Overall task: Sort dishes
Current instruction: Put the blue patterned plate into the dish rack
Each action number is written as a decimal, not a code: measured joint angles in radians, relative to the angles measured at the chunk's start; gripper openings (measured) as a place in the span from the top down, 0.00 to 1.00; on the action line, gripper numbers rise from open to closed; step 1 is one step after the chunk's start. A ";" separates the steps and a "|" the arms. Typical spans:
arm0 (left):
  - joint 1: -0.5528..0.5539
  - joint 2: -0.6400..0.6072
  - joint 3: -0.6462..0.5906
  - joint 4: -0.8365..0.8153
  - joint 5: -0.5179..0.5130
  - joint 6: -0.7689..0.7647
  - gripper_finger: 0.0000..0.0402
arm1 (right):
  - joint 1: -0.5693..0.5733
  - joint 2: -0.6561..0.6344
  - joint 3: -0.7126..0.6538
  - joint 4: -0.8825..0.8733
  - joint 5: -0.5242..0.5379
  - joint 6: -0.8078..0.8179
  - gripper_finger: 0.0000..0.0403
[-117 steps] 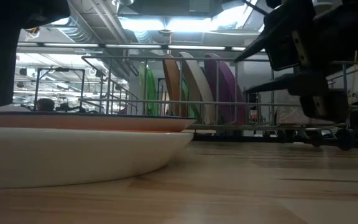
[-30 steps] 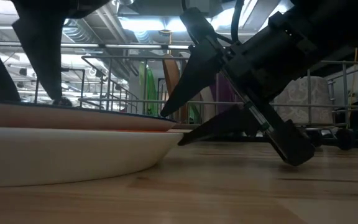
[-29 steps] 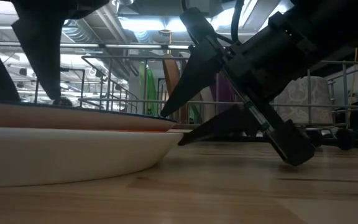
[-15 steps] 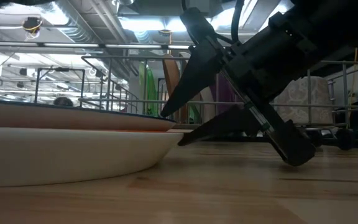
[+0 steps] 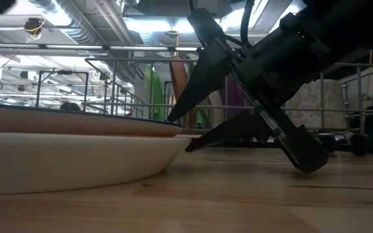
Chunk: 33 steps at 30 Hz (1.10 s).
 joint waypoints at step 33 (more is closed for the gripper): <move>0.032 0.000 -0.082 0.096 -0.189 0.125 0.69 | 0.000 0.000 -0.002 -0.008 0.001 -0.024 0.56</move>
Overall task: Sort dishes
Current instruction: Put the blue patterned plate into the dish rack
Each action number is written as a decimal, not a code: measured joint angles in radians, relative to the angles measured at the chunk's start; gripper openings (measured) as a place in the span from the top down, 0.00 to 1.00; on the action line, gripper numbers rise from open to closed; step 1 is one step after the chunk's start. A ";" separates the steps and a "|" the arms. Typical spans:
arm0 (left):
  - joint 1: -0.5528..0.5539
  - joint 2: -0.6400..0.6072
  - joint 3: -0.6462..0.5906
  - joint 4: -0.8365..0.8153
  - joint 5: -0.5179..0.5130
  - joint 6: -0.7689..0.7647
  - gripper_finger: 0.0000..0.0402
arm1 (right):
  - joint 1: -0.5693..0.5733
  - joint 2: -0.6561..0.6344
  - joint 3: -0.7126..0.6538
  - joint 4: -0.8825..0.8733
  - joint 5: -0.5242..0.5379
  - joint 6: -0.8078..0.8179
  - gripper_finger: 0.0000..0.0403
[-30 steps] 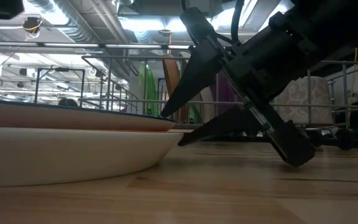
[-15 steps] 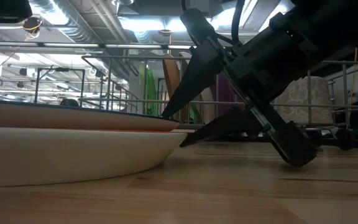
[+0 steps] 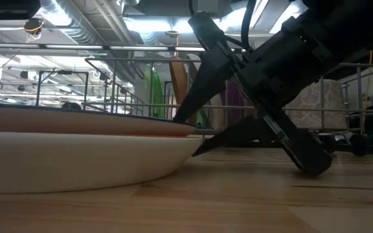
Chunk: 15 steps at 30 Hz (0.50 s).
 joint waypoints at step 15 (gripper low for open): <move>0.076 0.001 0.001 0.139 -0.037 0.256 0.69 | 0.000 0.000 0.001 0.019 -0.058 -0.008 0.56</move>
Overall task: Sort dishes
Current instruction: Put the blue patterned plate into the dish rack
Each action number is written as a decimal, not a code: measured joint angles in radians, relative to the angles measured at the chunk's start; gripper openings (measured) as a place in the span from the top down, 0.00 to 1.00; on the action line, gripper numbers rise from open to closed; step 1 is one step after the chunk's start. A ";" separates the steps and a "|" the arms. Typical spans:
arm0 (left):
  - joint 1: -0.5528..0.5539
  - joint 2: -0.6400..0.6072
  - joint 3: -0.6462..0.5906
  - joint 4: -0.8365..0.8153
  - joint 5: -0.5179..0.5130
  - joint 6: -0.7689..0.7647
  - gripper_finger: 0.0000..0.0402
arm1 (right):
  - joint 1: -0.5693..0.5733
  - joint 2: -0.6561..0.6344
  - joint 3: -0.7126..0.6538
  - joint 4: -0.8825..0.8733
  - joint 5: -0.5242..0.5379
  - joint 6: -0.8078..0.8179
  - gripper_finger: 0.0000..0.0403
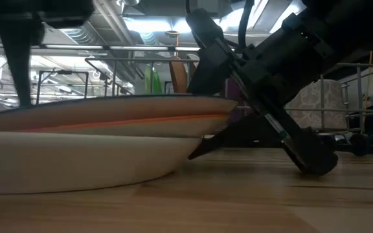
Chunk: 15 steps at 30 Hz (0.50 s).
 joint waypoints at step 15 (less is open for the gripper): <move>0.036 0.000 0.000 0.058 0.022 0.030 0.69 | -0.001 0.000 0.000 0.017 -0.065 -0.024 0.56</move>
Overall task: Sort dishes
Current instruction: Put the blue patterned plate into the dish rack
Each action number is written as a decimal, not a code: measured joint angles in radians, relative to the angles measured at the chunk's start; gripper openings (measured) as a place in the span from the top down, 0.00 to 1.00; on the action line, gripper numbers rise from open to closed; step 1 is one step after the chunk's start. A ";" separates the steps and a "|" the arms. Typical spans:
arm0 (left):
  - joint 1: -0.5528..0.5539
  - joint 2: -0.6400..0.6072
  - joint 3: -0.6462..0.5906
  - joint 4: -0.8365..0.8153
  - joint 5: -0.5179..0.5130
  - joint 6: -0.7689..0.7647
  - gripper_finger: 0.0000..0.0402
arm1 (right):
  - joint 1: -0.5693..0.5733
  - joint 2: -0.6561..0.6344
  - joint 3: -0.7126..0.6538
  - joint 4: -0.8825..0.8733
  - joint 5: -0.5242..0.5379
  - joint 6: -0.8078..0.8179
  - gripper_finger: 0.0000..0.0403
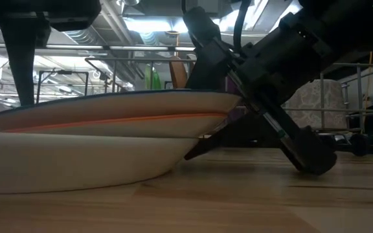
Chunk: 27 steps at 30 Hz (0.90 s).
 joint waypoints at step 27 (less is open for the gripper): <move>-0.001 0.000 0.000 0.003 0.045 -0.054 0.69 | 0.043 -0.031 0.005 -0.136 -0.063 0.037 0.56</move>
